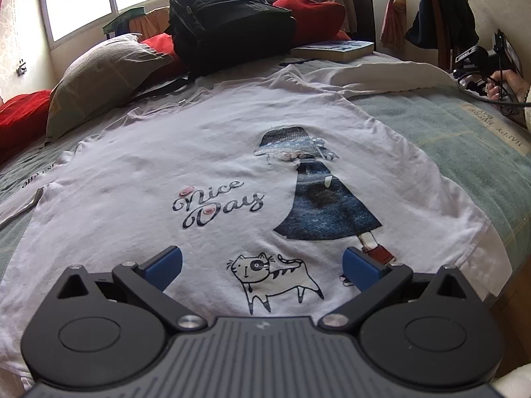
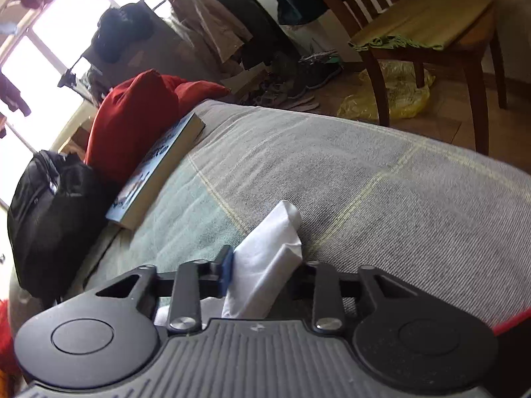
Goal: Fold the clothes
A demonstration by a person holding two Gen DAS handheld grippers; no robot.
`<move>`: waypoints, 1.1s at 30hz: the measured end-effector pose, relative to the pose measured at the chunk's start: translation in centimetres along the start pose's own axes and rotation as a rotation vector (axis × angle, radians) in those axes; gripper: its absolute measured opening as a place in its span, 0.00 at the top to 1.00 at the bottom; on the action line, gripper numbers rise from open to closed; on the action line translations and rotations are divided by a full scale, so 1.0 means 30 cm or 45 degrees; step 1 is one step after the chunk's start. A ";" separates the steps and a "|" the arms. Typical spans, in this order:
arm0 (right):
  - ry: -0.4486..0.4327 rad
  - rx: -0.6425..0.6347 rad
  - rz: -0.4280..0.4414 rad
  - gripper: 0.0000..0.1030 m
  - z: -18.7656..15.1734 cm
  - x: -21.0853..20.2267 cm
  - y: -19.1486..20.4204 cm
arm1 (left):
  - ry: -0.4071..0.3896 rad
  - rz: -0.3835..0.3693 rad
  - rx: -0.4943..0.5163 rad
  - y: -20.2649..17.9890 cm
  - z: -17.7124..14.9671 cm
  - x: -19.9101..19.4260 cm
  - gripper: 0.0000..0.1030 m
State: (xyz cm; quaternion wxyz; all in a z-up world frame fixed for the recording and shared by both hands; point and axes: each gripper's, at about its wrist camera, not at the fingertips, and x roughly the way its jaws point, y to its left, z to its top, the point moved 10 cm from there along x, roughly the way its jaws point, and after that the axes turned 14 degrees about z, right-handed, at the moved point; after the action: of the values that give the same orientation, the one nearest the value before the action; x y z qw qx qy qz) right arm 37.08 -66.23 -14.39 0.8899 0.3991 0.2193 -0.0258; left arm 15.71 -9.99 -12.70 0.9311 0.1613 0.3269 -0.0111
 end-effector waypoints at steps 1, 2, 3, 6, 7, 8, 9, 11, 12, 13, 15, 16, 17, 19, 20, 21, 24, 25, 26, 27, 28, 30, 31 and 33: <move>0.005 -0.024 0.002 0.79 0.004 -0.004 0.014 | 0.001 -0.001 0.000 0.000 0.000 0.000 0.01; 0.009 -0.049 0.004 0.81 0.008 -0.009 0.028 | 0.001 -0.002 0.001 0.000 0.000 -0.002 0.01; 0.007 -0.092 -0.006 0.81 0.017 -0.012 0.045 | 0.002 -0.003 0.000 0.001 -0.001 -0.002 0.01; -0.019 -0.188 -0.028 0.85 0.077 -0.035 0.095 | 0.004 -0.001 0.000 0.002 -0.001 -0.005 0.01; -0.031 -0.211 -0.032 0.85 0.100 -0.045 0.108 | 0.003 0.002 0.003 0.001 0.000 -0.005 0.01; -0.043 -0.240 -0.039 0.85 0.121 -0.055 0.122 | 0.002 0.005 0.006 0.000 0.001 -0.005 0.01; -0.056 -0.269 -0.045 0.85 0.142 -0.065 0.136 | 0.000 0.007 0.009 -0.002 0.002 -0.005 0.01; -0.078 -0.303 -0.047 0.85 0.177 -0.086 0.155 | -0.001 0.008 0.011 -0.005 0.004 -0.005 0.01; -0.083 -0.317 -0.039 0.85 0.188 -0.091 0.164 | -0.001 0.008 0.011 -0.006 0.005 -0.004 0.01; -0.087 -0.330 -0.032 0.85 0.198 -0.096 0.172 | -0.001 0.007 0.011 -0.006 0.005 -0.004 0.01; -0.093 -0.388 -0.035 0.85 0.205 -0.101 0.189 | -0.001 0.008 0.012 -0.007 0.007 -0.004 0.01; -0.090 -0.413 -0.048 0.84 0.204 -0.101 0.193 | -0.004 0.010 0.013 -0.006 0.007 -0.006 0.01; -0.092 -0.426 -0.063 0.83 0.202 -0.100 0.191 | -0.006 0.011 0.014 -0.005 0.008 -0.009 0.01; -0.088 -0.424 -0.115 0.76 0.194 -0.095 0.171 | -0.013 0.018 0.015 -0.002 0.011 -0.013 0.01; -0.077 -0.422 -0.170 0.74 0.185 -0.091 0.150 | -0.016 0.025 0.013 0.002 0.011 -0.016 0.01; -0.065 -0.419 -0.227 0.74 0.176 -0.087 0.129 | -0.019 0.032 0.010 0.007 0.012 -0.018 0.01; -0.068 -0.386 -0.491 0.74 0.173 -0.104 0.047 | -0.019 0.049 -0.014 0.031 0.018 -0.020 0.01; -0.069 -0.375 -0.580 0.72 0.172 -0.112 0.021 | -0.017 0.052 -0.024 0.039 0.019 -0.020 0.01; -0.068 -0.357 -0.610 0.72 0.172 -0.118 0.012 | -0.019 0.053 -0.032 0.045 0.021 -0.021 0.01; -0.068 -0.339 -0.638 0.72 0.172 -0.124 0.005 | -0.021 0.053 -0.041 0.052 0.023 -0.022 0.01; -0.064 -0.349 -0.610 0.72 0.168 -0.121 0.026 | -0.023 0.051 -0.049 0.056 0.026 -0.021 0.01; -0.047 -0.395 -0.533 0.68 0.152 -0.104 0.088 | -0.024 0.047 -0.061 0.063 0.032 -0.019 0.01; -0.033 -0.432 -0.485 0.63 0.139 -0.091 0.128 | -0.024 0.045 -0.065 0.065 0.035 -0.017 0.01; 0.027 -0.495 -0.360 0.60 0.091 -0.041 0.230 | -0.021 0.037 -0.065 0.067 0.037 -0.013 0.01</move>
State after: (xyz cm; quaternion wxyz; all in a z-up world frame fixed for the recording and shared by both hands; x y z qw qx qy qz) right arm 38.51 -63.67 -7.46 0.9352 0.1858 0.2831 -0.1032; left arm 16.32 -8.47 -11.07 0.9376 0.1422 0.3171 0.0096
